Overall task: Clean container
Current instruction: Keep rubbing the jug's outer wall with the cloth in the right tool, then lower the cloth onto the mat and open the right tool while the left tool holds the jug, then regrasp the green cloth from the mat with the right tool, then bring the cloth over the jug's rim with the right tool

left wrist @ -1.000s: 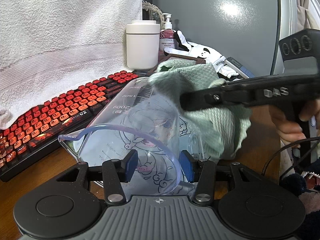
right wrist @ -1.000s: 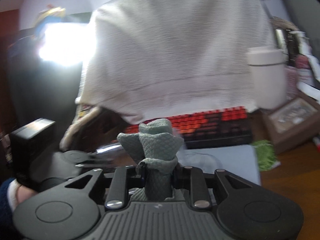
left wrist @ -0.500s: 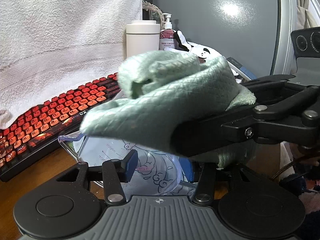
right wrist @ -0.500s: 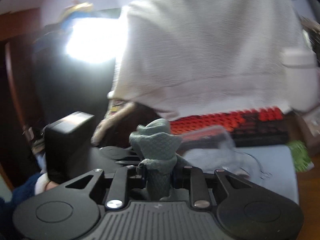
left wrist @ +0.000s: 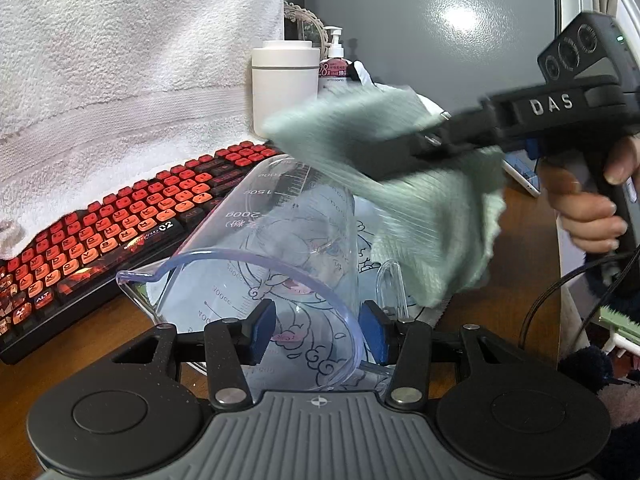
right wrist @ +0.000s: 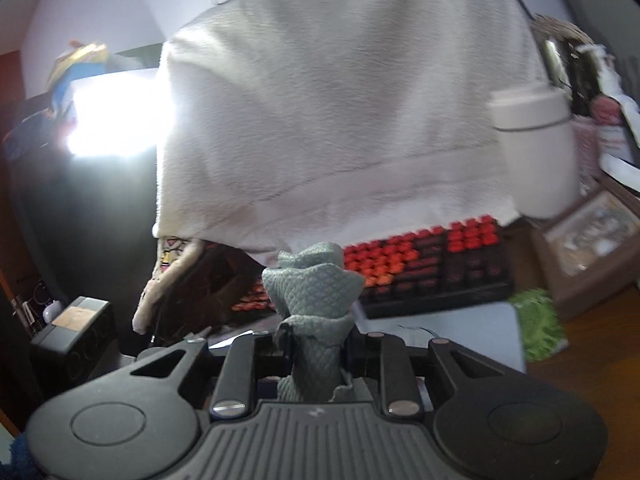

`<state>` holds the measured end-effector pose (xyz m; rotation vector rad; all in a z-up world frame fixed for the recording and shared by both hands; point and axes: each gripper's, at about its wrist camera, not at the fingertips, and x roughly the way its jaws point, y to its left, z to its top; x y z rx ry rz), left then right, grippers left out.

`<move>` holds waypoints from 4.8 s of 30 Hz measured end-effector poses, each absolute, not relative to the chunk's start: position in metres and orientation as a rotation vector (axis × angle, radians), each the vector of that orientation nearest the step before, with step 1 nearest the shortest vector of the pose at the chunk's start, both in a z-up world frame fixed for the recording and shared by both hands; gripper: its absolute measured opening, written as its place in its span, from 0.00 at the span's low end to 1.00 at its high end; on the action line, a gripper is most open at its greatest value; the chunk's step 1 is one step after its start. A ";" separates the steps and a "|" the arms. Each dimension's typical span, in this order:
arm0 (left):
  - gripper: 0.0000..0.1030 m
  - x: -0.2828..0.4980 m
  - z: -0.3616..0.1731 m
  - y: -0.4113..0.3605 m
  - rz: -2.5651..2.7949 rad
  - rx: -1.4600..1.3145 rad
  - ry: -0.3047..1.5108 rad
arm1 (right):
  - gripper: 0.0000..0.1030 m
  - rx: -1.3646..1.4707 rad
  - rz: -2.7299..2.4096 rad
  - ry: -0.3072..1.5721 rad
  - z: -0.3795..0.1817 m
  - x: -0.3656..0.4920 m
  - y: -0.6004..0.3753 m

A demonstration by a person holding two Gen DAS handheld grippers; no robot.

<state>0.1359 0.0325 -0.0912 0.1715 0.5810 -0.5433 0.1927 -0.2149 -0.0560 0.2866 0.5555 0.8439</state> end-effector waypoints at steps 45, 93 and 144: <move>0.46 0.142 -0.091 0.035 -0.542 0.174 0.581 | 1.00 -0.270 0.854 0.514 -0.070 0.168 -0.272; 0.46 0.144 -0.091 0.034 -0.541 0.176 0.581 | 0.30 -0.090 1.059 0.267 -0.055 0.161 -0.150; 0.46 0.133 -0.087 0.037 -0.539 0.176 0.581 | 0.17 -0.132 0.951 0.285 -0.037 0.194 -0.145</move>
